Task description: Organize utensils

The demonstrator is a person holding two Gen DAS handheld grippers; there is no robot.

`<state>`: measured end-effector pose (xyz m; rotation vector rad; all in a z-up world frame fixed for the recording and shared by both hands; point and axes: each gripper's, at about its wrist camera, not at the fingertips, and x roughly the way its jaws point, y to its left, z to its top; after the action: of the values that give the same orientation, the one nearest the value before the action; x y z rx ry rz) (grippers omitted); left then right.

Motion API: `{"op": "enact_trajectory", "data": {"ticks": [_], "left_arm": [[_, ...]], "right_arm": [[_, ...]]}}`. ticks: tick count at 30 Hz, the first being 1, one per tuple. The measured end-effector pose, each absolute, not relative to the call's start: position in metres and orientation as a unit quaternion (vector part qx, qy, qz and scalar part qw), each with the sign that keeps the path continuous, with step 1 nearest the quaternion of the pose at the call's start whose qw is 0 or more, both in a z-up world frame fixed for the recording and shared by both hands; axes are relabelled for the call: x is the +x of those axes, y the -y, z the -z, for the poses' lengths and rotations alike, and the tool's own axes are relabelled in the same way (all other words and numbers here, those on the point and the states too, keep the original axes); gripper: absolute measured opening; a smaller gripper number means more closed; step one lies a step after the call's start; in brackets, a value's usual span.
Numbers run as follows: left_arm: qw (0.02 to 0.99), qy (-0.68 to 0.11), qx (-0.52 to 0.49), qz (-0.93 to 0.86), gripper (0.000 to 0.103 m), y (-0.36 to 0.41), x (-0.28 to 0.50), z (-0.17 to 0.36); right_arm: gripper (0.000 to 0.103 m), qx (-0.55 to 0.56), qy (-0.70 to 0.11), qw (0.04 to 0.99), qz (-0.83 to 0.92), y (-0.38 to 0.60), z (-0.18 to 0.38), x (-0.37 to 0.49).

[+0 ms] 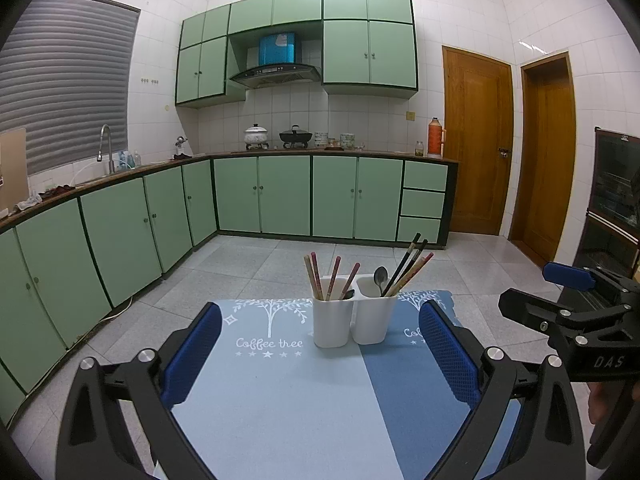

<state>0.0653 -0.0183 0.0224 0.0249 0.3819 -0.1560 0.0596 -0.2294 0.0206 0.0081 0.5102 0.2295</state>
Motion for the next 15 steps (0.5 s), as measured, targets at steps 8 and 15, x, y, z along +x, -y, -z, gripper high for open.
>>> {"op": "enact_trajectory", "data": {"ticks": [8, 15], "left_arm": [[0.979, -0.189, 0.013, 0.077, 0.097, 0.018, 0.0652, -0.0228], [0.979, -0.188, 0.013, 0.077, 0.097, 0.0181, 0.0651, -0.0226]], "right_arm": [[0.098, 0.004, -0.252, 0.961, -0.113, 0.2293, -0.0208, 0.0606], [0.098, 0.004, -0.252, 0.961, -0.113, 0.229, -0.0205, 0.0602]]}}
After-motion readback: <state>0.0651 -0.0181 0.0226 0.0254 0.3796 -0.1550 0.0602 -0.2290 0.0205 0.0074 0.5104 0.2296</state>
